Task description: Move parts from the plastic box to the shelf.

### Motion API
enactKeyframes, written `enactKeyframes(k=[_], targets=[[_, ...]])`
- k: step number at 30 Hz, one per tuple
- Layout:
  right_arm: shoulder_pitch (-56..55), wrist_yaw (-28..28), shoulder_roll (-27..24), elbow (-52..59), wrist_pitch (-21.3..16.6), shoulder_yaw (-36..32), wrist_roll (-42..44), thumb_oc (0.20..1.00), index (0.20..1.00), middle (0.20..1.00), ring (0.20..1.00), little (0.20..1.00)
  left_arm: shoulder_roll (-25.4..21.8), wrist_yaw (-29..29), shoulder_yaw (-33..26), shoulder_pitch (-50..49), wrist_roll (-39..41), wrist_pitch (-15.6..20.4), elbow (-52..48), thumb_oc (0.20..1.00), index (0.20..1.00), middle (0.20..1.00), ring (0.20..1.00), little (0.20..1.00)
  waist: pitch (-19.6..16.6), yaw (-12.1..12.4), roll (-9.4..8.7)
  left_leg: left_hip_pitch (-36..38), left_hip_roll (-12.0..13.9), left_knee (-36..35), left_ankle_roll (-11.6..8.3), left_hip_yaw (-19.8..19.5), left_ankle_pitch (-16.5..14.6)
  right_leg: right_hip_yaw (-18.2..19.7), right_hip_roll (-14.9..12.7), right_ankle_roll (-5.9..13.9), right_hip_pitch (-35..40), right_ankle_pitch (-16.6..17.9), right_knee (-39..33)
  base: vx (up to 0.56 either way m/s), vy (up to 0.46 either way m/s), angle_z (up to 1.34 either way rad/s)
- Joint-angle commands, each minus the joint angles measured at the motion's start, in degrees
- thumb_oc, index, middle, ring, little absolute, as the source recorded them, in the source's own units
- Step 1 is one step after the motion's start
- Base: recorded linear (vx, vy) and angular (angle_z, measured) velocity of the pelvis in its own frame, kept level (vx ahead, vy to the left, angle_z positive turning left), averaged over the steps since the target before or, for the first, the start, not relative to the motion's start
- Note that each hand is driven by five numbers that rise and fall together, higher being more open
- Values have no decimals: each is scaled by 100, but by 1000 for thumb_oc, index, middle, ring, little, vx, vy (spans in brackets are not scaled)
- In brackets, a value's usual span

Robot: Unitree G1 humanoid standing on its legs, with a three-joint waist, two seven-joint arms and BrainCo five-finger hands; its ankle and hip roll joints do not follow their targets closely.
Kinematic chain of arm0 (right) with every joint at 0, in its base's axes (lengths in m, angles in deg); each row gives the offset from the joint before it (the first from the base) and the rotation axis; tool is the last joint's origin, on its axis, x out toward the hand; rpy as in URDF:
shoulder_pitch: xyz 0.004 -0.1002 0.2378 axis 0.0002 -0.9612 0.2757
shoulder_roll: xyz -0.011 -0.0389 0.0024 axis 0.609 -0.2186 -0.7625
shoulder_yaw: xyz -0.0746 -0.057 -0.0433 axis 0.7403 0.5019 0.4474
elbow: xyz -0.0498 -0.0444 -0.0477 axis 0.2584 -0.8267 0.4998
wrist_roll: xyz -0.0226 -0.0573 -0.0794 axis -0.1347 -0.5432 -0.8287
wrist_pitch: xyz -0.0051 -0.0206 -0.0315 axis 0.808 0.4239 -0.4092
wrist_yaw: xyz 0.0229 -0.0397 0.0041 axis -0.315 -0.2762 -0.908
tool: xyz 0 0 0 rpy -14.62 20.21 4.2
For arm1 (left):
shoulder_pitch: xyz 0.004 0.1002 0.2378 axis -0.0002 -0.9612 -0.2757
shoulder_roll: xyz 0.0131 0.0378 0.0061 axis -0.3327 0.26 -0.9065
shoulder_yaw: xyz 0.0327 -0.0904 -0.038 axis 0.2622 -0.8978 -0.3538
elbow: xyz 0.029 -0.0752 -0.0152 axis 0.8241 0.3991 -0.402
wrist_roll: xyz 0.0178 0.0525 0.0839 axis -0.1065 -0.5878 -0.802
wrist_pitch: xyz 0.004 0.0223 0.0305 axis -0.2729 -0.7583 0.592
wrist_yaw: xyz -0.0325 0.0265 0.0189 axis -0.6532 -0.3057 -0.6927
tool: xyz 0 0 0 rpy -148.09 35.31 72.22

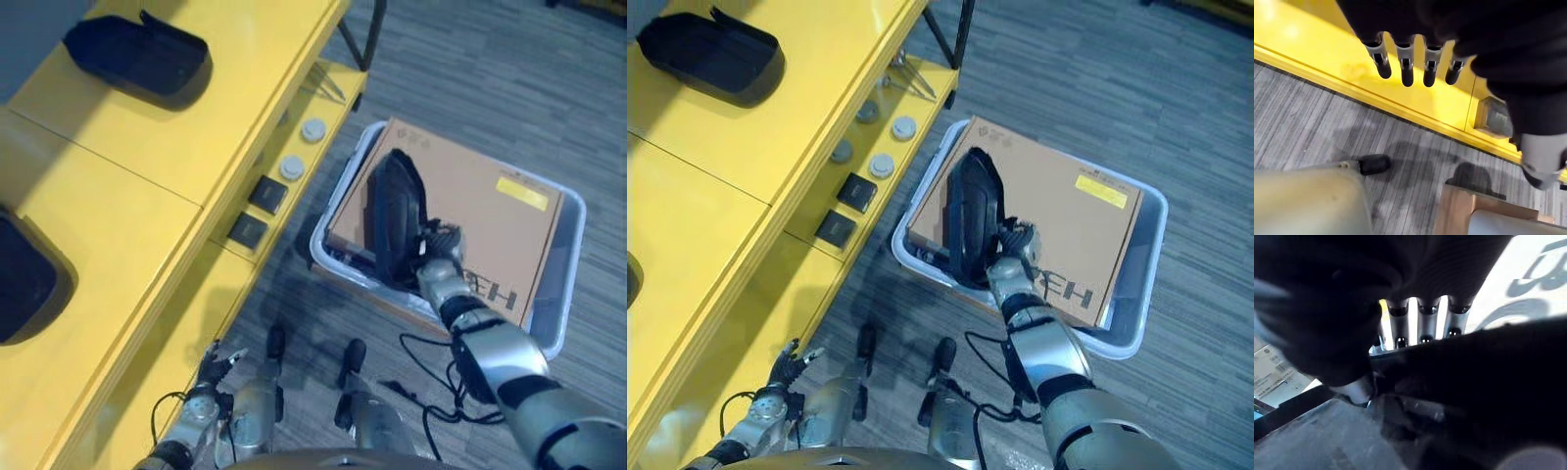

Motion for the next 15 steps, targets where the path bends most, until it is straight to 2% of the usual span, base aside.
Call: enactKeyframes(k=[1, 4, 10, 13, 15], targets=[[-136, -132, -65, 194, -214, -6, 146, 200, 200, 200, 200, 200, -100, 23, -20, -266, -308, -7, 169, 1000, 1000, 1000, 1000, 1000, -71, 117, -209, 407, 38, 367, 4, -40, -1133, 184, -166, 382, 150, -576, -25, 48, -49, -6], [-425, -293, -287, 594, -258, -53, 71, 200, 200, 200, 200, 200, -349, -13, -241, -373, -241, 33, -235, 1000, 1000, 1000, 1000, 1000, -282, 58, -251, 564, 102, 265, -24, 23, -1093, 207, -123, 387, 230, -598, -25, 18, -52, -11], [-833, -434, -984, 1836, -247, -37, -577, 200, 200, 200, 200, 200, -854, -197, -546, -463, -40, 111, -1918, 1000, 1000, 1000, 1000, 1000, -621, -37, -257, 927, 205, 13, -73, 184, -1018, 236, -39, 412, 457, -652, -25, -4, -33, -11], [-904, -483, -1204, 2213, -208, -50, -834, 200, 200, 200, 200, 200, -967, -280, -577, -449, 13, 108, -2412, 1000, 1000, 1000, 1000, 1000, -739, -93, -271, 983, 207, -28, -83, 215, -995, 224, -44, 411, 523, -665, -25, 2, -19, -13], [-1015, -542, -1650, 3071, -136, -16, -1417, 200, 200, 200, 200, 200, -1124, -384, -603, -276, 28, 91, -3460, 1000, 1000, 1000, 1000, 1000, -875, -190, -259, 1150, 257, -45, -116, 218, -1040, 195, -26, 396, 707, -735, -25, 20, -15, -6]])
